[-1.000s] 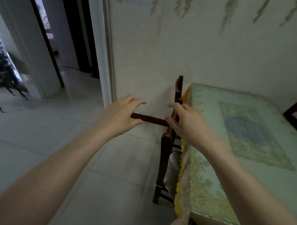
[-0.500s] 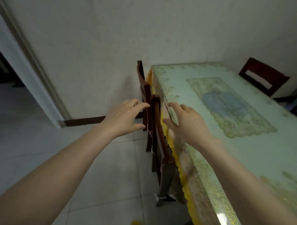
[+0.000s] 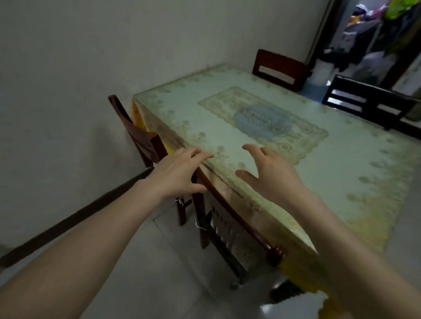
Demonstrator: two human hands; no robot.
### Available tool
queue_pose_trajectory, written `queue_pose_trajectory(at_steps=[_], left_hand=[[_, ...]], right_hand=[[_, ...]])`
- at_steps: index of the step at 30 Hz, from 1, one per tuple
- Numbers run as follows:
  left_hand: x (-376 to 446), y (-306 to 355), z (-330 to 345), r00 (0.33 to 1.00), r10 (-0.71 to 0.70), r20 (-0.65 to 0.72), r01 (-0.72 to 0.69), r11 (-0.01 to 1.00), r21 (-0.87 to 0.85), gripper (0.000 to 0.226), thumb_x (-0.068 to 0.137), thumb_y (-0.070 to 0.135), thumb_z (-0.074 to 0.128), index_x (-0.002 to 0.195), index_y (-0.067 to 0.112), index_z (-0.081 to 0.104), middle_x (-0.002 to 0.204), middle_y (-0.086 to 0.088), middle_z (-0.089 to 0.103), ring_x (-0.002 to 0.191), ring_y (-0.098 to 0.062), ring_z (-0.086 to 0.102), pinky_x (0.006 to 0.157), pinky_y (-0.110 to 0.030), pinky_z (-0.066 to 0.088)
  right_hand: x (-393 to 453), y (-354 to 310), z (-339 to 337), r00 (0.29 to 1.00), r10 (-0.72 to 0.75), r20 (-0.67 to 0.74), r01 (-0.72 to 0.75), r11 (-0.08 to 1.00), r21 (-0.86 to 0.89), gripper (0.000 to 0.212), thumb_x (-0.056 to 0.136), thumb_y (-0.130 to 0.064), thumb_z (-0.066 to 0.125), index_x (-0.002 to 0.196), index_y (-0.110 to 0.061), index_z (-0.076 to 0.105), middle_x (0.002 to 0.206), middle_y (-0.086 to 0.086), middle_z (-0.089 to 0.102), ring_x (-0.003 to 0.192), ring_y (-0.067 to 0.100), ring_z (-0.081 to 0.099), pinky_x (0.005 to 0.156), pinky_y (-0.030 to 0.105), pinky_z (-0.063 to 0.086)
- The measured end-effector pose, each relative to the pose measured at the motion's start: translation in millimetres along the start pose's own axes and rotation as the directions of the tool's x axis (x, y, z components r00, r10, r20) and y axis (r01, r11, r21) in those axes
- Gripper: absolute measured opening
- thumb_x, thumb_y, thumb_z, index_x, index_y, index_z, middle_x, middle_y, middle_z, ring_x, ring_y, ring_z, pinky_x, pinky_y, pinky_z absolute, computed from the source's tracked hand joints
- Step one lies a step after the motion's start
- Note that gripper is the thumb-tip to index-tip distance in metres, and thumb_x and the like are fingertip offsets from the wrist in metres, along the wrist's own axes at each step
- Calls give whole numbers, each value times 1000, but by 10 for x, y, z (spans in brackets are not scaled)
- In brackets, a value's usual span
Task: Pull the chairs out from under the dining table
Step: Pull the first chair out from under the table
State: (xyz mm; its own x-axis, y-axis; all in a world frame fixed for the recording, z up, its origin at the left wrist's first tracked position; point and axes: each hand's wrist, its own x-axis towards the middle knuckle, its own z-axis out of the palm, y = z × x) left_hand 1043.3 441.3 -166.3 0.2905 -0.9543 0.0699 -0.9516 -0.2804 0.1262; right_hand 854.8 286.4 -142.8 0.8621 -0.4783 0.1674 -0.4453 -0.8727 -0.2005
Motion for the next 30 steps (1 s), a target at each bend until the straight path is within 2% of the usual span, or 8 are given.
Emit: queue_pose_trajectory(at_steps=[6, 12, 16, 22, 25, 26, 28, 30], left_hand=[[143, -256, 289, 963, 243, 113, -239, 970, -51, 93, 73, 61, 70, 148, 34, 23, 151, -1, 33, 137, -24, 32, 105, -42, 40], [383, -251, 588, 871, 446, 204, -446, 894, -52, 92, 75, 61, 68, 150, 31, 23, 149, -2, 36, 134, -23, 35, 108, -40, 37], [515, -309, 761, 839, 500, 216, -509, 861, -16, 93, 75, 66, 65, 150, 31, 23, 149, -3, 38, 134, -25, 36, 110, -41, 33], [797, -456, 1061, 725, 614, 313, -659, 750, 54, 85, 79, 72, 54, 148, 29, 29, 139, 0, 51, 124, -25, 47, 103, -41, 37], [987, -480, 1152, 663, 682, 310, -725, 688, 38, 78, 80, 64, 60, 144, 27, 37, 136, 1, 54, 124, -25, 48, 103, -41, 38], [1038, -465, 1160, 640, 699, 319, -743, 669, 26, 71, 79, 62, 62, 139, 28, 43, 130, 1, 59, 117, -24, 53, 98, -41, 43], [1098, -439, 1159, 613, 707, 353, -752, 659, -13, 48, 79, 56, 67, 119, 32, 56, 100, 5, 66, 89, -21, 60, 73, -37, 51], [1120, -428, 1162, 607, 709, 359, -757, 653, -8, 29, 79, 53, 67, 100, 34, 60, 74, 9, 56, 67, -19, 54, 54, -30, 43]], right_hand=[[-430, -312, 324, 956, 290, 47, -289, 957, -15, 63, 92, -57, 47, 144, -30, 25, 134, 6, 52, 116, 30, 51, 90, 43, 47], [-808, -374, 529, 860, 508, 53, -509, 861, 1, 68, 88, -59, 53, 143, -29, 29, 137, 7, 49, 119, 30, 49, 88, 41, 47], [-802, -463, 688, 835, 548, 50, -549, 836, 9, 68, 89, -61, 51, 143, -26, 30, 137, 7, 48, 119, 29, 49, 91, 41, 46], [-681, -694, 1105, 742, 656, 141, -659, 752, -31, 71, 90, -66, 40, 146, -26, 27, 143, 6, 44, 119, 30, 50, 89, 43, 46], [-625, -715, 1273, 704, 694, 151, -683, 720, -123, 71, 88, -63, 51, 143, -24, 31, 138, 6, 48, 111, 30, 55, 81, 41, 47], [-617, -698, 1301, 698, 699, 154, -679, 715, -169, 66, 86, -59, 57, 138, -23, 37, 129, 6, 55, 104, 30, 58, 76, 39, 46], [-601, -650, 1348, 684, 713, 156, -671, 698, -251, 40, 86, -41, 67, 115, -22, 48, 105, 4, 64, 86, 29, 58, 65, 38, 47], [-588, -600, 1367, 658, 741, 137, -687, 665, -294, 22, 85, -23, 68, 97, -20, 49, 86, 4, 63, 74, 30, 56, 56, 37, 47]])
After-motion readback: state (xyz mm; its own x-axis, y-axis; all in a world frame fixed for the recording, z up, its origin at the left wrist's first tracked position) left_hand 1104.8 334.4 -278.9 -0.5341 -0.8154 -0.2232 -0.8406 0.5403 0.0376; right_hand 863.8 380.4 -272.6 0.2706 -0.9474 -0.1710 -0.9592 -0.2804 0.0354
